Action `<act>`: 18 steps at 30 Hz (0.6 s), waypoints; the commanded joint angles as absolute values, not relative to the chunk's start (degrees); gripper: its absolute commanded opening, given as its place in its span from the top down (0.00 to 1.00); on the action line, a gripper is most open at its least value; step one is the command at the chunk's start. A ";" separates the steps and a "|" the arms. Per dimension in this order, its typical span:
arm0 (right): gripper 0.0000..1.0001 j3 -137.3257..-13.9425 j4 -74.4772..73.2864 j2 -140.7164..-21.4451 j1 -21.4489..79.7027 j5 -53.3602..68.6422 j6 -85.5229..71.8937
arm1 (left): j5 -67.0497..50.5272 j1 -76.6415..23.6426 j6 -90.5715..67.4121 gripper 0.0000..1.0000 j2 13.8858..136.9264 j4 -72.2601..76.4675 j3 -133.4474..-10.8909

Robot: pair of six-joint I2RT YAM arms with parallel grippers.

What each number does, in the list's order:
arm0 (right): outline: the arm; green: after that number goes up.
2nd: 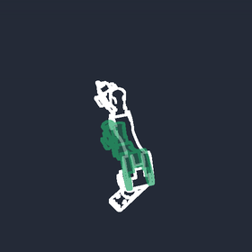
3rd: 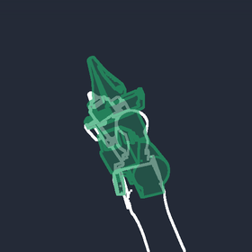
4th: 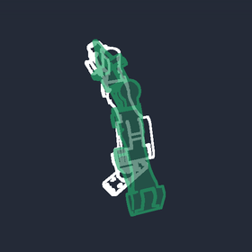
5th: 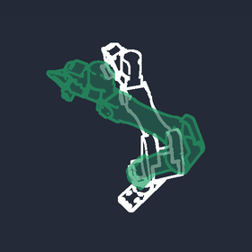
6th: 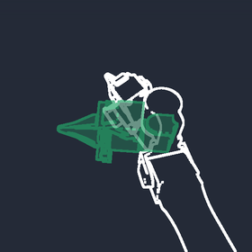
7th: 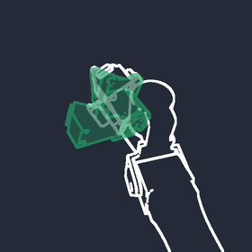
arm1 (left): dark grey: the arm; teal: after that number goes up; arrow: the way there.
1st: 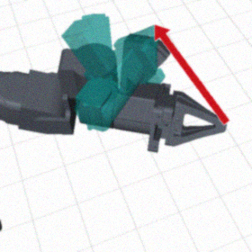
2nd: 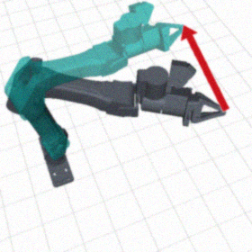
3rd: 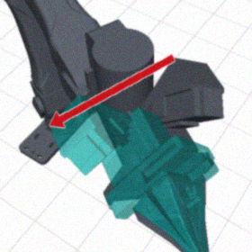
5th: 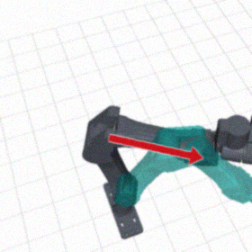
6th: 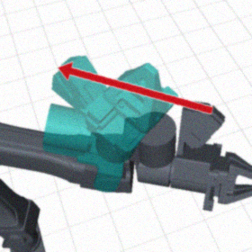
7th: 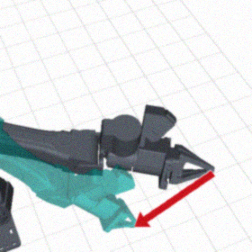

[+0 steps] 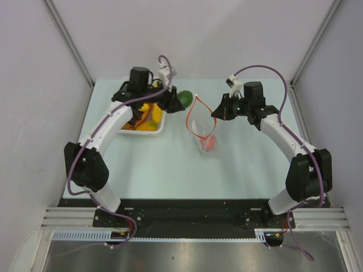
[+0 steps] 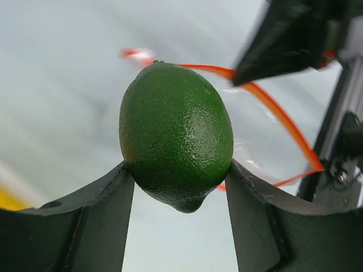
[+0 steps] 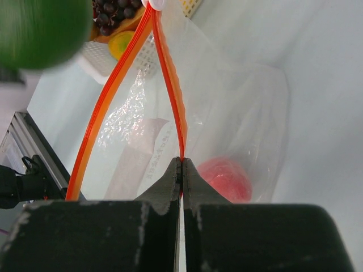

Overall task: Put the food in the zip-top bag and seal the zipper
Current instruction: Place the fake fruit in the zipper food storage bag.

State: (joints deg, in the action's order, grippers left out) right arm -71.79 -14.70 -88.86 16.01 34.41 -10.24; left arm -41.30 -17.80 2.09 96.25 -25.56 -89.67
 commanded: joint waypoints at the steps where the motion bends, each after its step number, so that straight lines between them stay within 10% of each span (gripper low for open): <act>1: 1.00 -71.98 -12.92 -88.07 15.73 35.59 -9.67 | -39.83 -25.21 10.98 0.56 96.41 -31.55 -90.52; 6: 1.00 -71.98 -13.01 -86.49 14.86 36.21 -10.28 | -32.62 -31.81 14.41 0.46 101.59 -37.69 -95.52; 12: 1.00 -71.98 -15.90 -85.34 14.06 36.39 -9.41 | -30.94 -31.73 13.71 0.02 103.36 -41.04 -102.56; 18: 1.00 -71.98 -13.98 -85.43 13.18 36.56 -9.32 | -32.45 -24.36 9.32 0.00 101.42 -34.47 -108.10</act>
